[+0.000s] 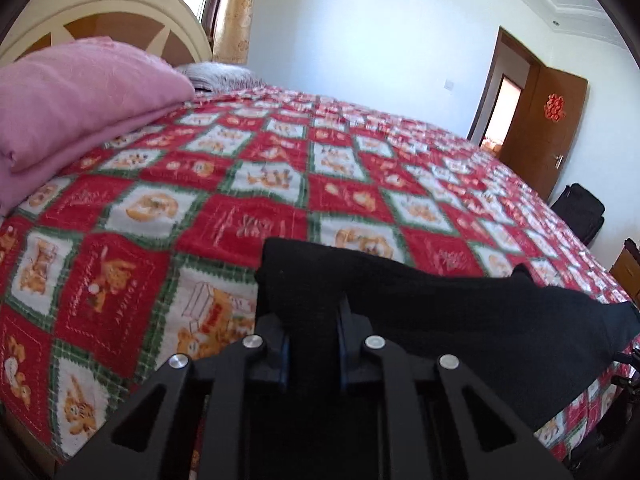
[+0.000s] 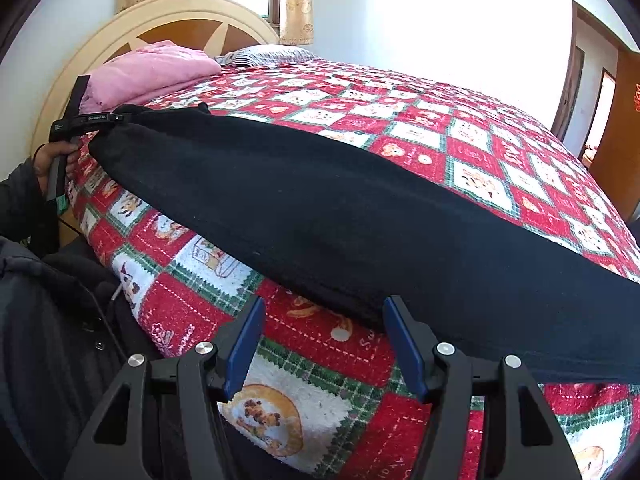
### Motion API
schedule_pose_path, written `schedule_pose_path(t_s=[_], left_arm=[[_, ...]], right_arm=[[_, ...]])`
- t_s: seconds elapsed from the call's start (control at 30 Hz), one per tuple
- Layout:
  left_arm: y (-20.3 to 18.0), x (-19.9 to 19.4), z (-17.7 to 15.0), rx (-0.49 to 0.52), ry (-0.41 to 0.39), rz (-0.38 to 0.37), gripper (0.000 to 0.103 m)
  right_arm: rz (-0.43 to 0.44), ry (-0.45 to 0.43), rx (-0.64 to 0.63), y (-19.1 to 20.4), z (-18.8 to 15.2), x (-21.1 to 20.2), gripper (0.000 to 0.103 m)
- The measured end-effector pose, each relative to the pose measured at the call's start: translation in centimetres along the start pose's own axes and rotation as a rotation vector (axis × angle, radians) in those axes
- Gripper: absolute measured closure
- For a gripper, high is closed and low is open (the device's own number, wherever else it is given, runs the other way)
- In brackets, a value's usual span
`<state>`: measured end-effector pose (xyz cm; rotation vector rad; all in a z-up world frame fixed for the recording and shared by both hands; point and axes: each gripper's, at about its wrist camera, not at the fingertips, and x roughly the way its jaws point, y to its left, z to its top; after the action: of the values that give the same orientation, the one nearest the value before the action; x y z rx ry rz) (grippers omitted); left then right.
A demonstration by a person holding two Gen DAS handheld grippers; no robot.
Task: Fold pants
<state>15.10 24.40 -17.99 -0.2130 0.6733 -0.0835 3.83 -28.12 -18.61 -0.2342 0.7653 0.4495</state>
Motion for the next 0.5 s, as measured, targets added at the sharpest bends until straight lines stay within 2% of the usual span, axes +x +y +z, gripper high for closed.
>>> schedule_pose_path(t_s=[0.07, 0.17, 0.2, 0.23, 0.3, 0.37, 0.43, 0.5], left_arm=[[-0.2, 0.9, -0.8, 0.016, 0.019, 0.01, 0.081], [-0.1, 0.7, -0.5, 0.004, 0.005, 0.02, 0.064], [0.1, 0.6, -0.4, -0.003, 0.001, 0.044, 0.046], [0.2, 0.2, -0.4, -0.01, -0.018, 0.065, 0.034], [0.6, -0.7, -0.3, -0.018, -0.05, 0.067, 0.03], [0.5, -1.4, 0.0, -0.008, -0.067, 0.088, 0.03], [0.1, -2.1, 0.3, 0.016, -0.092, 0.12, 0.03], [-0.6, -2.7, 0.7, 0.033, -0.109, 0.113, 0.027]], right_arm=[[-0.009, 0.006, -0.011, 0.3, 0.0, 0.3, 0.04], [-0.002, -0.017, -0.015, 0.6, 0.3, -0.2, 0.04], [-0.001, -0.032, -0.007, 0.4, 0.5, -0.5, 0.04], [-0.009, -0.042, 0.003, 0.2, 0.5, -0.6, 0.04], [-0.053, -0.04, 0.024, -0.5, 0.6, -0.5, 0.039], [-0.101, 0.021, 0.071, -1.7, 0.2, 0.2, 0.038], [-0.078, 0.075, 0.113, -2.6, -0.4, 0.7, 0.038], [-0.072, 0.079, 0.1, -2.3, -0.4, 0.2, 0.038]])
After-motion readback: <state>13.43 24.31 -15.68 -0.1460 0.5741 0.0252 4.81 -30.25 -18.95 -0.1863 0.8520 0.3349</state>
